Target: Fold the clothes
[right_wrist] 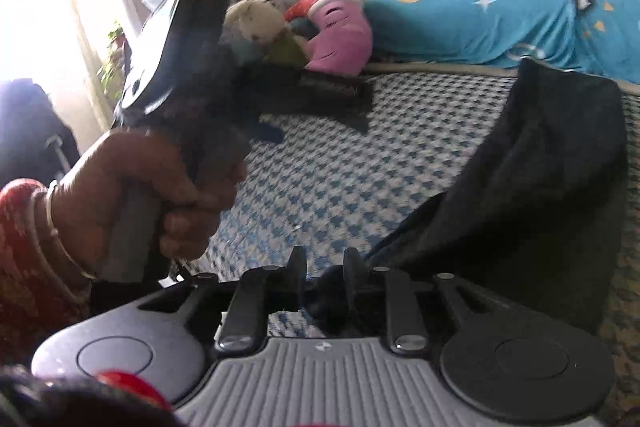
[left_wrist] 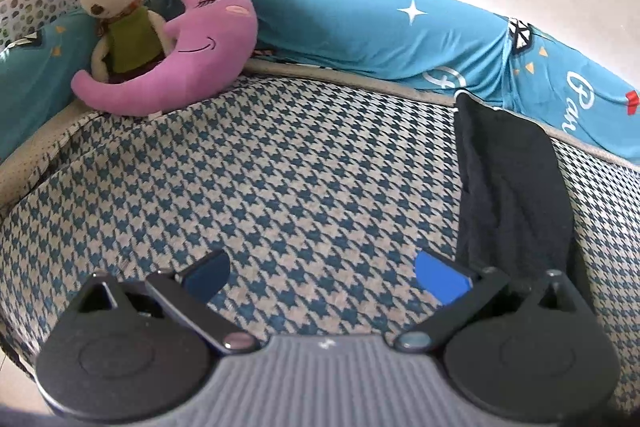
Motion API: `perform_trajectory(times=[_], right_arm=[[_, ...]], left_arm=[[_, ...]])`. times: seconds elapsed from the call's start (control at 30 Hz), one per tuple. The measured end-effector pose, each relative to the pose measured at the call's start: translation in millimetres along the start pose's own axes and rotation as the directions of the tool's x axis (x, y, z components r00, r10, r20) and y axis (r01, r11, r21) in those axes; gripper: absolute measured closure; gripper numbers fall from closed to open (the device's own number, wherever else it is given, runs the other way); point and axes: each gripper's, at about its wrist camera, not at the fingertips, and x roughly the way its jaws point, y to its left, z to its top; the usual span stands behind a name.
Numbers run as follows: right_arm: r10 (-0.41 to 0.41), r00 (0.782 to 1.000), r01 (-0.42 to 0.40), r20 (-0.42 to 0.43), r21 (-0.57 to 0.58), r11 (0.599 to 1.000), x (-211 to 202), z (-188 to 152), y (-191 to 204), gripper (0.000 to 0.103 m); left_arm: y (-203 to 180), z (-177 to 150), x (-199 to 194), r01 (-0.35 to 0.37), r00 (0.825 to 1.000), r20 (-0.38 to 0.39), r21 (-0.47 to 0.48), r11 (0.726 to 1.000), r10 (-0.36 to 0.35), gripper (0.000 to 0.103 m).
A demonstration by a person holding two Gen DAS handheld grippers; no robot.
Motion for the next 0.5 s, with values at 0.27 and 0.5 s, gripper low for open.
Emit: perform_trajectory(times=[0.27, 0.5], right_arm=[[-0.121, 0.993, 0.122, -0.018, 0.076, 0.990, -30.0, -7.3, -33.0, 0.082], [-0.194, 0.980, 0.198, -0.040, 0.184, 0.963, -53.4, -18.5, -65.0, 0.081]], left_arm=[[-17.9, -4.7, 3.9, 0.022, 1.000, -0.015, 0.042, 0.999, -0.021, 0.000], [-37.1, -11.0, 7.3, 0.044, 0.999, -0.028, 0.095, 0.994, -0.042, 0.000]])
